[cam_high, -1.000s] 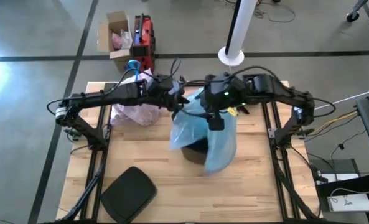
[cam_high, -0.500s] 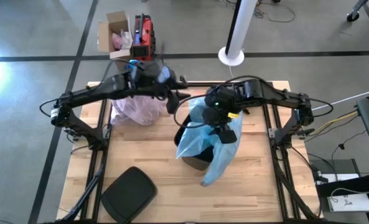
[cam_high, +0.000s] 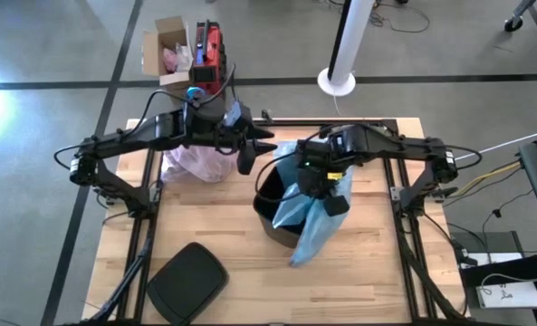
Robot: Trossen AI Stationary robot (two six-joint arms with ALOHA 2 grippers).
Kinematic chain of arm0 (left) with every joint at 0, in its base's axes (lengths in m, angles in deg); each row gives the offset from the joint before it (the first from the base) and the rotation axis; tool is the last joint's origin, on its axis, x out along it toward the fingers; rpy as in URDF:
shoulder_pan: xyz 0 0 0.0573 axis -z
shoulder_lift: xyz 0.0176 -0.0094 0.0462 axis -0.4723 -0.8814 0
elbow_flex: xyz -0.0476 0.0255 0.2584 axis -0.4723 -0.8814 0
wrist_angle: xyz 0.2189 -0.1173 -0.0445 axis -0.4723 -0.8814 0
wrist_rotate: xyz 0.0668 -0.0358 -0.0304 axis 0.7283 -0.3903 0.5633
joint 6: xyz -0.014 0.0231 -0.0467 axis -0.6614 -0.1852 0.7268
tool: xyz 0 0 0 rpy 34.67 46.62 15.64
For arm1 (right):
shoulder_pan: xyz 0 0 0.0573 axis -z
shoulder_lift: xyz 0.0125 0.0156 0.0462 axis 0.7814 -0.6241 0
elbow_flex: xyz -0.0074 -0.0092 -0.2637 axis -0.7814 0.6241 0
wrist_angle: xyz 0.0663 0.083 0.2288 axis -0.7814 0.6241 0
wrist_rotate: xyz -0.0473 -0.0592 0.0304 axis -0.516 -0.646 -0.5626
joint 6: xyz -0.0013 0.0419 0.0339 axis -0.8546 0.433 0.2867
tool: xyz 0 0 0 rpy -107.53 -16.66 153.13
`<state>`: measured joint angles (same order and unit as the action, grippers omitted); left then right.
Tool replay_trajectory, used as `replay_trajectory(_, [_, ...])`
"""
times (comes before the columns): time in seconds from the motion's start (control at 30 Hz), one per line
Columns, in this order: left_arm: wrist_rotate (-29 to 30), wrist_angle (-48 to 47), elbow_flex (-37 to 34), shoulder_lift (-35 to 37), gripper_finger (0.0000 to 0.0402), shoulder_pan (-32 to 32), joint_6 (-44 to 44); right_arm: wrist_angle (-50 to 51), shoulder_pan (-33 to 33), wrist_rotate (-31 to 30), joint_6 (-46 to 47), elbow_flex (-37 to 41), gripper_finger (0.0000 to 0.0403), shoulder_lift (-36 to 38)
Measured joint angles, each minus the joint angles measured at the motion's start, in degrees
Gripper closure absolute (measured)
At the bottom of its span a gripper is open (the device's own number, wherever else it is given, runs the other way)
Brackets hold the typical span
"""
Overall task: Place trash/remove bag and relplace
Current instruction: Insert the blue trash bag into the trash bin
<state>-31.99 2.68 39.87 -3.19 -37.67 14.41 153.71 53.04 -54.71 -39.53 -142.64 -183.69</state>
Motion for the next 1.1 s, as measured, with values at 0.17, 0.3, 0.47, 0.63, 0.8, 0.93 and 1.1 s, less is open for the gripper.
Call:
replay_trajectory(0.17, [1.40,-0.66,-0.04,0.00,0.0227,0.63,3.41,4.83,-0.13,-0.01,-0.57,-2.51,0.0298,0.47])
replay_trajectory(0.3, [2.69,-2.39,-0.07,0.00,0.0222,1.51,5.86,9.24,-0.23,0.00,-1.46,-6.04,0.0220,0.89])
replay_trajectory(0.47, [6.30,-5.83,-0.09,0.49,0.0223,3.57,7.46,8.17,-0.26,0.02,-1.40,-9.29,0.0147,4.57])
replay_trajectory(0.63, [10.47,-6.47,-0.11,1.66,0.0229,5.41,9.68,5.78,-0.26,0.20,0.03,-10.08,0.0099,7.29])
replay_trajectory(0.8, [14.22,-6.91,-0.11,3.35,0.0230,7.16,11.76,-8.20,-0.26,-1.26,6.97,-9.67,0.0085,8.91])
replay_trajectory(0.93, [15.41,-8.42,-0.13,5.66,0.0227,8.39,12.39,-14.37,-0.40,-4.63,15.23,-9.42,0.0089,6.51])
replay_trajectory(1.1, [19.80,-10.17,-0.13,12.00,0.0226,9.50,12.44,-9.08,-1.89,-10.97,22.13,-7.65,0.0105,1.67])
